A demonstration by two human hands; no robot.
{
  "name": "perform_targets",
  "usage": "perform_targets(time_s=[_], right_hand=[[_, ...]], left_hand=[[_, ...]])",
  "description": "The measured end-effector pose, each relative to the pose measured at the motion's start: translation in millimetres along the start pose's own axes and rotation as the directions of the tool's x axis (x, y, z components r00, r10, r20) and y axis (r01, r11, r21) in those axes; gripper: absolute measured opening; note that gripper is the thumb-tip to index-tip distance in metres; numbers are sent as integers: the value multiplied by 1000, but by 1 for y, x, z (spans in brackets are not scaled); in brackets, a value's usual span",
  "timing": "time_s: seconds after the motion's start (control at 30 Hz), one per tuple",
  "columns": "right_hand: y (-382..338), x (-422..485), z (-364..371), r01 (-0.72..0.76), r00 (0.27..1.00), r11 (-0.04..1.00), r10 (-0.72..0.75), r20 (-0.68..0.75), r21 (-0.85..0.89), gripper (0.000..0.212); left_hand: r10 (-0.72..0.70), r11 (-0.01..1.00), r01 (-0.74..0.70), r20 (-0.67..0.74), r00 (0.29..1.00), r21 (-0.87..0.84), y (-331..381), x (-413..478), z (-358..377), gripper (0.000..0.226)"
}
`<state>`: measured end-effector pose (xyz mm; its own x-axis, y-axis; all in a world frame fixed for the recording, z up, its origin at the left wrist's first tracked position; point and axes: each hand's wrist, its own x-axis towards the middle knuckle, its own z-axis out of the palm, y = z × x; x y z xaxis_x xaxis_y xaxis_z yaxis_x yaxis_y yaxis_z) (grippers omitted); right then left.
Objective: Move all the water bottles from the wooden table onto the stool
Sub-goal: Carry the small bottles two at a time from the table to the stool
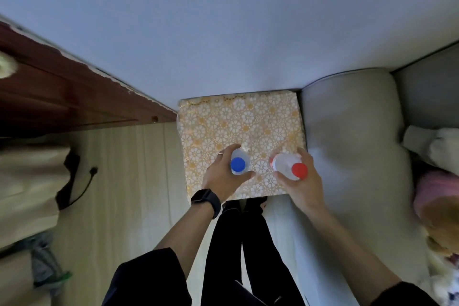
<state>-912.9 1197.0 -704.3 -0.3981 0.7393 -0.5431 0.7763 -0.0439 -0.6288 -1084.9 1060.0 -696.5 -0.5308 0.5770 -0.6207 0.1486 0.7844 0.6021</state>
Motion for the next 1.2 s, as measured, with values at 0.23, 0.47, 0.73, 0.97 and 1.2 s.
perform_targets(time_s=[0.23,0.47,0.73,0.97,1.2], right_hand=[[2,-4,-4,-71,997,996,72,26,-52,91],[-11,17,-18,-17,998,996,22,51,-91,70],[-54,109,-46,142,990,984,-142,15,-104,66],[-83,188,-53,158,986,987,-158,-46,-7,64],[-67,185,-34,240,970,966,-234,-73,100,72]], left_hand=[[-34,998,34,-14,999,-45,-8,5,3,91],[-109,994,110,-97,989,1,11,22,13,63],[41,995,-53,-142,989,-85,93,114,18,54],[103,989,-133,-331,938,-69,133,166,28,52],[-52,947,-95,-437,898,-307,115,164,45,80]])
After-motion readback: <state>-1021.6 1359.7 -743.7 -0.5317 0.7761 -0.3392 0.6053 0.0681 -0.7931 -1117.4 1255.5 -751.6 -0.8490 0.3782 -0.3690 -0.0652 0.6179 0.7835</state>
